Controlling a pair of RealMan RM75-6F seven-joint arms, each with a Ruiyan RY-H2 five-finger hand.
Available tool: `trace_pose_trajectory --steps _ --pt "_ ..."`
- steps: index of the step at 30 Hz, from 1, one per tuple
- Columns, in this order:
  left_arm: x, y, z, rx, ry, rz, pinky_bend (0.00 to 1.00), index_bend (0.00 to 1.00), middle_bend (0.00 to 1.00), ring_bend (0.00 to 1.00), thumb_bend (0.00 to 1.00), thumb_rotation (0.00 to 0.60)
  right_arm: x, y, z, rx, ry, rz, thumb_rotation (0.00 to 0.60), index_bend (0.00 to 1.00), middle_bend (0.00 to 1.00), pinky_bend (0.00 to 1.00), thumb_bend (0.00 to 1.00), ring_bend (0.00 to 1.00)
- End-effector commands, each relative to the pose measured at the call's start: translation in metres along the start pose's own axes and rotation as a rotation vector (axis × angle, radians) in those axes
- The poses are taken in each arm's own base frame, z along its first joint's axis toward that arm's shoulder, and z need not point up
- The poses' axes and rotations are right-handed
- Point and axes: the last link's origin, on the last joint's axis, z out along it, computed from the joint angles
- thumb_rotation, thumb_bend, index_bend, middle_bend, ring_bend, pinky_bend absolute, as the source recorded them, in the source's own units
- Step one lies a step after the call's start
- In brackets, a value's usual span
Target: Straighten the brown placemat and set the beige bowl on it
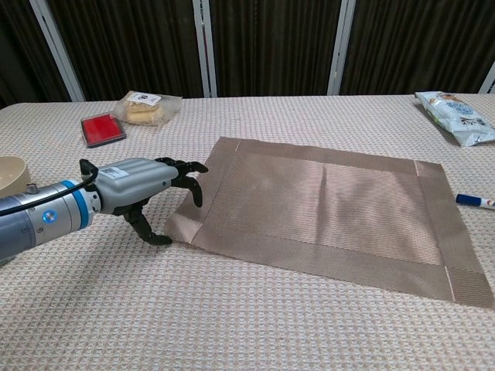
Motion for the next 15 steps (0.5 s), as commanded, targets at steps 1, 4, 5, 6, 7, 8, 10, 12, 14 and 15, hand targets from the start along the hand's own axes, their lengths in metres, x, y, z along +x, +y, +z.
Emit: trace_pose_trajectory --steps 1,4,5,6,7,8,10,12,14,15 --pt "0.0024 0.0007 0.0018 -0.001 -0.004 0.007 0.00 0.30 0.00 0.00 0.24 0.600 0.0001 0.0001 0.0001 0.000 0.000 0.000 0.600 0.00 0.00 0.00 0.00 0.00" --pt "0.0027 0.0028 0.0032 -0.001 -0.009 0.009 0.00 0.31 0.00 0.00 0.24 0.600 0.0004 0.0000 0.0001 0.000 0.001 0.002 0.600 0.00 0.00 0.00 0.00 0.00" --pt "0.0027 0.0033 0.0035 -0.002 -0.010 0.010 0.00 0.31 0.00 0.00 0.24 0.600 0.0005 0.0001 0.0002 0.000 0.001 0.002 0.600 0.00 0.00 0.00 0.00 0.00" --pt "0.0027 0.0040 0.0038 -0.002 -0.010 0.011 0.00 0.31 0.00 0.00 0.25 0.600 0.0005 0.0001 0.0002 0.000 0.002 0.002 0.600 0.00 0.00 0.00 0.00 0.00" --pt "0.0025 0.0049 0.0042 -0.002 -0.010 0.013 0.00 0.31 0.00 0.00 0.25 0.600 0.0006 0.0002 0.0003 0.000 0.002 0.002 0.600 0.00 0.00 0.00 0.00 0.00" --pt "0.0021 0.0053 0.0045 -0.003 -0.011 0.015 0.00 0.31 0.00 0.00 0.26 0.600 0.0006 0.0003 0.0003 -0.001 0.002 0.003 0.600 0.00 0.00 0.00 0.00 0.00" --pt "0.0020 0.0063 0.0055 -0.002 -0.013 0.015 0.00 0.32 0.00 0.00 0.28 0.600 0.0007 0.0005 0.0005 -0.001 0.002 0.005 0.600 0.00 0.00 0.00 0.00 0.00" --pt "0.0012 0.0074 0.0059 -0.002 -0.012 0.012 0.00 0.34 0.00 0.00 0.31 0.600 0.0009 0.0005 0.0005 0.000 0.001 0.008 0.600 0.00 0.00 0.00 0.00 0.00" --pt "0.0007 0.0081 0.0059 -0.001 -0.011 0.007 0.00 0.36 0.00 0.00 0.35 0.600 0.0010 0.0005 0.0006 0.002 0.001 0.010 0.600 0.00 0.00 0.00 0.00 0.00" --pt "0.0004 0.0085 0.0059 -0.001 -0.010 0.004 0.00 0.37 0.00 0.00 0.37 0.600 0.0011 0.0004 0.0007 0.003 0.001 0.011 0.600 0.00 0.00 0.00 0.00 0.00"
